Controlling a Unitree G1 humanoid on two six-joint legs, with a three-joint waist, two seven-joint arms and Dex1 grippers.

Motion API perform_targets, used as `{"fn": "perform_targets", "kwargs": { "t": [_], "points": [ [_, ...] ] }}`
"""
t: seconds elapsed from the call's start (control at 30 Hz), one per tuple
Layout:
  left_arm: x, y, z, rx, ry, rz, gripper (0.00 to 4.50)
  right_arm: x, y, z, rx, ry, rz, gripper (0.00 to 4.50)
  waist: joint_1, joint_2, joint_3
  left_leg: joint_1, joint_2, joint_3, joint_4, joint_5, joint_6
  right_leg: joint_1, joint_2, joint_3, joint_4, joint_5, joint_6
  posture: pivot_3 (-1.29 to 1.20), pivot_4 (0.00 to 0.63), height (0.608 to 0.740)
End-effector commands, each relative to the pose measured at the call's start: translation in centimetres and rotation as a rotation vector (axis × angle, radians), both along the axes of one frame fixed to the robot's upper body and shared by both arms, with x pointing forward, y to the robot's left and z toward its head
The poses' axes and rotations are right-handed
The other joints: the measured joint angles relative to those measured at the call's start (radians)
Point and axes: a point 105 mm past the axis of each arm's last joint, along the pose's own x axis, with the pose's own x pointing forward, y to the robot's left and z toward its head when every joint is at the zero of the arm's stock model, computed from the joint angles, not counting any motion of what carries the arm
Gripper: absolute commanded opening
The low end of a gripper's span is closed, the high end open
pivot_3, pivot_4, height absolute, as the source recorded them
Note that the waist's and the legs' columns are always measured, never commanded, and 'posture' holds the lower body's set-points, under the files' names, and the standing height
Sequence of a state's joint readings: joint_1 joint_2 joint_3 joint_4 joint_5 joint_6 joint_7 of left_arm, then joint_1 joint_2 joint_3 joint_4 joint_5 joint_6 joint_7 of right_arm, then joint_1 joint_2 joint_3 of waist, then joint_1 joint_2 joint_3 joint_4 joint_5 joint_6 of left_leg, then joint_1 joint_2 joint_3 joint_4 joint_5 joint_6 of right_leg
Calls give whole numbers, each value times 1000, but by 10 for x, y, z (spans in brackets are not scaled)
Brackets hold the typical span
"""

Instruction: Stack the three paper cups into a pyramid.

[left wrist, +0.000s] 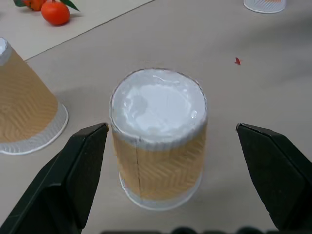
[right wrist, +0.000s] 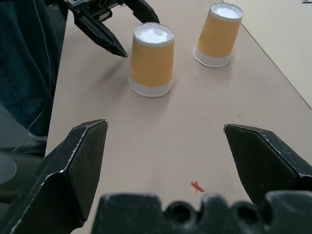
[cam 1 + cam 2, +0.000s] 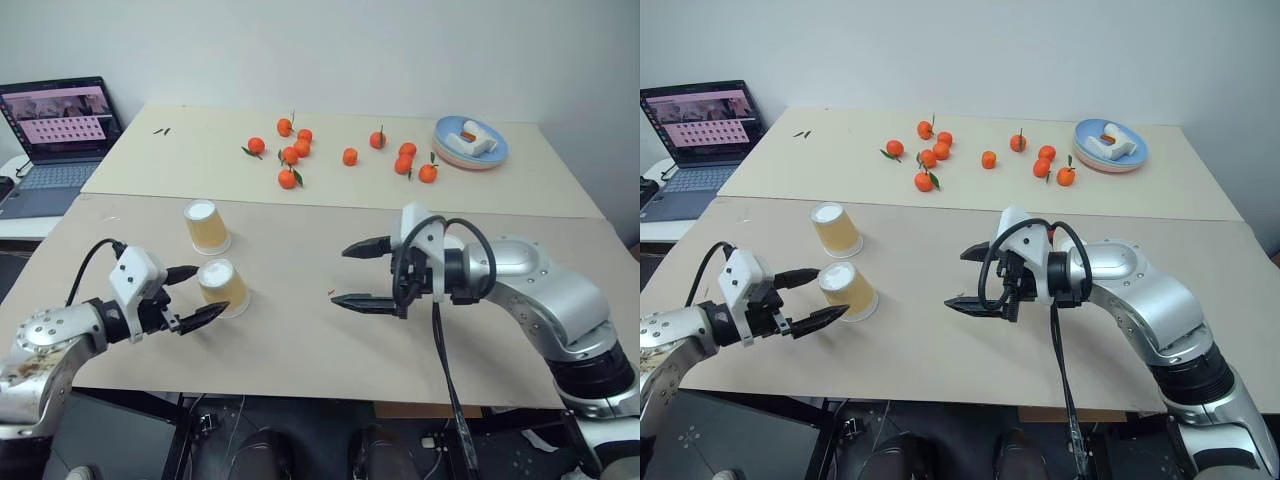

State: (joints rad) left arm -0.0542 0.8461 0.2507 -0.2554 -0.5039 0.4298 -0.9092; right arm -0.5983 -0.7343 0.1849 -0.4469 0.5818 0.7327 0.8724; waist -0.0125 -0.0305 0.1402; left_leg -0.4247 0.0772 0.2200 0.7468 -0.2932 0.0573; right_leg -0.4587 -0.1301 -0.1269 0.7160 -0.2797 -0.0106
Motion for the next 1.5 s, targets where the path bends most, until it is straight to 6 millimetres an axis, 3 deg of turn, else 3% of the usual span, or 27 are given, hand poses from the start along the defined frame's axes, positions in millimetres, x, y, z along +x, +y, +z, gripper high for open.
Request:
{"fn": "perform_targets", "kwargs": {
  "t": [0.03, 0.37, 0.5, 0.57, 0.6, 0.83, 1.0, 1.17, 1.27, 1.47, 1.5],
  "points": [
    [8, -10, 6, 17, -49, -47, 4500, -3, -3, 11, 19, -57, -16, 4456, 0, 0, 0, 0, 0, 0, 0, 0, 0, 0, 0, 0, 0, 0, 0, 0, 150, 686],
    [15, -17, 3, 7, -52, -77, 4500, -3, -7, 12, 18, -75, -49, 4456, -3, 0, 0, 0, 0, 0, 0, 0, 0, 0, 0, 0, 0, 0, 0, 0, 150, 686],
    [19, -17, 5, -2, -64, -66, 3451, -1, -9, 11, 11, -78, -63, 4500, -2, 0, 0, 0, 0, 0, 0, 0, 0, 0, 0, 0, 0, 0, 0, 0, 150, 686],
    [19, -17, 4, 4, -61, -70, 2660, -1, -10, 10, 8, -77, -66, 4500, -2, 0, 0, 0, 0, 0, 0, 0, 0, 0, 0, 0, 0, 0, 0, 0, 150, 686],
    [19, -18, 4, 5, -58, -71, 2523, -1, -10, 10, 7, -77, -66, 4500, -2, 0, 0, 0, 0, 0, 0, 0, 0, 0, 0, 0, 0, 0, 0, 0, 150, 686],
    [25, -30, 12, 4, -75, -116, 2523, 5, -13, 14, 12, -96, -94, 4500, 0, 0, 0, 0, 0, 0, 0, 0, 0, 0, 0, 0, 0, 0, 0, 0, 150, 686],
    [28, -86, 37, -58, -104, -339, 2523, 22, -23, 23, 22, -152, -193, 4500, 10, 0, 0, 0, -1, 0, 1, 0, 0, 1, 0, -1, 0, 0, 1, 0, 150, 686],
    [38, -136, 42, -47, -144, -514, 2523, 26, -25, 23, 18, -159, -213, 4500, 5, 0, 0, 0, -2, 0, 1, 0, 0, 1, 1, 0, 1, -1, 2, 0, 150, 686],
    [56, -154, 28, 25, -133, -554, 2523, 22, -26, 23, 21, -157, -214, 4500, 3, 0, 0, 0, -3, 0, 1, 0, 1, 1, 1, -1, 1, -1, 3, 0, 150, 686],
    [67, -157, 8, 96, -113, -588, 2523, 15, -28, 28, 26, -168, -223, 4500, -9, 0, 0, -1, -2, 0, 1, 0, 1, 0, 2, 0, 1, -1, 3, 0, 150, 686],
    [67, -157, 6, 100, -115, -592, 3523, 14, -29, 29, 27, -169, -228, 4500, -7, 0, 0, -1, -2, 0, 1, 0, 1, 0, 2, 0, 1, -1, 3, 0, 150, 686]
  ]
}}
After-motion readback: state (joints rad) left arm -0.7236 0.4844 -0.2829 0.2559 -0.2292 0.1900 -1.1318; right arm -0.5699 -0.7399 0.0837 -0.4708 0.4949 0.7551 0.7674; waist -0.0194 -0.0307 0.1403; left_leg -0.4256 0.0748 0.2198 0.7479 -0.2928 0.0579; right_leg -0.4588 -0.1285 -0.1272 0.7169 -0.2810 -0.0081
